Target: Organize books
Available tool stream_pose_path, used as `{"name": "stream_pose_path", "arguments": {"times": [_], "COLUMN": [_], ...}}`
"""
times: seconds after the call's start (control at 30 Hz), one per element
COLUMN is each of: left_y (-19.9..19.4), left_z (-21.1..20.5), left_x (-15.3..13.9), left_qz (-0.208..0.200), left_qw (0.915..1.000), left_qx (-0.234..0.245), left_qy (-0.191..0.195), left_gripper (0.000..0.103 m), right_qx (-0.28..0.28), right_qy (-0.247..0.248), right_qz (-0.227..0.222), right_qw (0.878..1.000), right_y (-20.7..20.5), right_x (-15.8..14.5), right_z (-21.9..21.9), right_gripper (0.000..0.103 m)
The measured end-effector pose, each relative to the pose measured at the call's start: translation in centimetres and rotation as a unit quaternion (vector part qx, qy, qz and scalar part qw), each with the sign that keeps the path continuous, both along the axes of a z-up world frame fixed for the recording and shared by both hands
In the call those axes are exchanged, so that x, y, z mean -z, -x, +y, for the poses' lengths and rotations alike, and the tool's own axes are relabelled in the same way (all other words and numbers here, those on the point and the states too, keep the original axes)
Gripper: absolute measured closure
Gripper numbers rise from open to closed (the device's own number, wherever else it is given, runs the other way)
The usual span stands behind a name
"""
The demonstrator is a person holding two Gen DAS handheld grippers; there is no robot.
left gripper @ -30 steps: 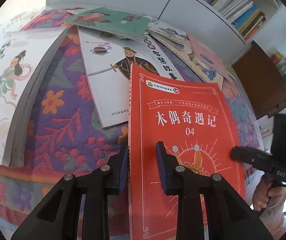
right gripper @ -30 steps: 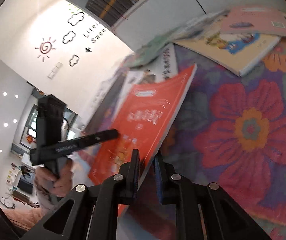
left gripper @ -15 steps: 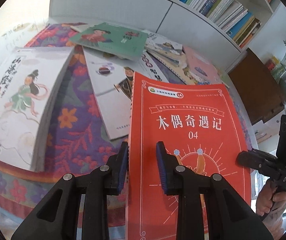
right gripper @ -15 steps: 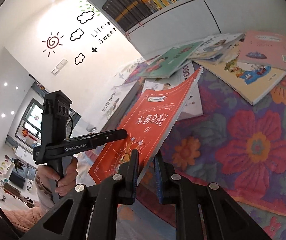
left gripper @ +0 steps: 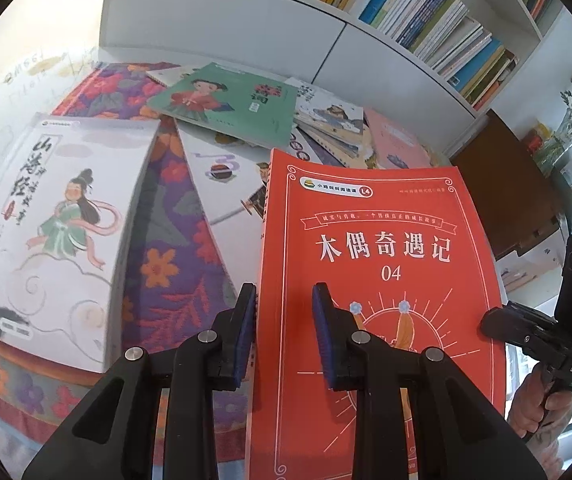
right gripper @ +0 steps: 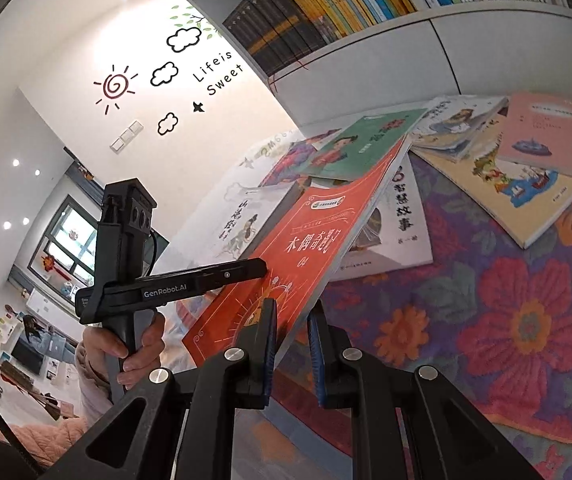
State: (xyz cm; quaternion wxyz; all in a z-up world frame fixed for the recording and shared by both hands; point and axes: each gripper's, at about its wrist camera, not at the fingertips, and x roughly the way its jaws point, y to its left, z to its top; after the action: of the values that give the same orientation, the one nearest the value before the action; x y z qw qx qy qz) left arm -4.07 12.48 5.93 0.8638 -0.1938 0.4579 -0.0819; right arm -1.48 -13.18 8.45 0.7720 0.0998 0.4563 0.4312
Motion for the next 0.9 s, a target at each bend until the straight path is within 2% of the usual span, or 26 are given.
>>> {"name": "stream_pose_path", "arguments": {"times": [0.47,0.7,0.9], "left_y": [0.6,1.3,1.4], "left_z": [5.2,9.7,14.0], "left_x": [-2.1,-2.8,-3.0], "left_qz": [-0.02,-0.031,-0.032], "left_qw": [0.9997,0.9989,0.9981], "left_qx": [-0.013,-0.033,-0.052], "left_qy": [-0.005,0.011,0.002], "left_gripper": [0.078,0.078,0.078], "right_qx": [-0.013,-0.022,-0.049], "right_qy": [-0.005,-0.008,-0.016], "right_qz": [-0.023,-0.025,-0.017], "right_qw": [1.0,0.999,0.999], "right_y": [0.1,0.1,-0.1], "right_x": [-2.1,-2.8,-2.1], "right_z": [4.8,8.6,13.0], "right_gripper": [0.088,0.088,0.088]}}
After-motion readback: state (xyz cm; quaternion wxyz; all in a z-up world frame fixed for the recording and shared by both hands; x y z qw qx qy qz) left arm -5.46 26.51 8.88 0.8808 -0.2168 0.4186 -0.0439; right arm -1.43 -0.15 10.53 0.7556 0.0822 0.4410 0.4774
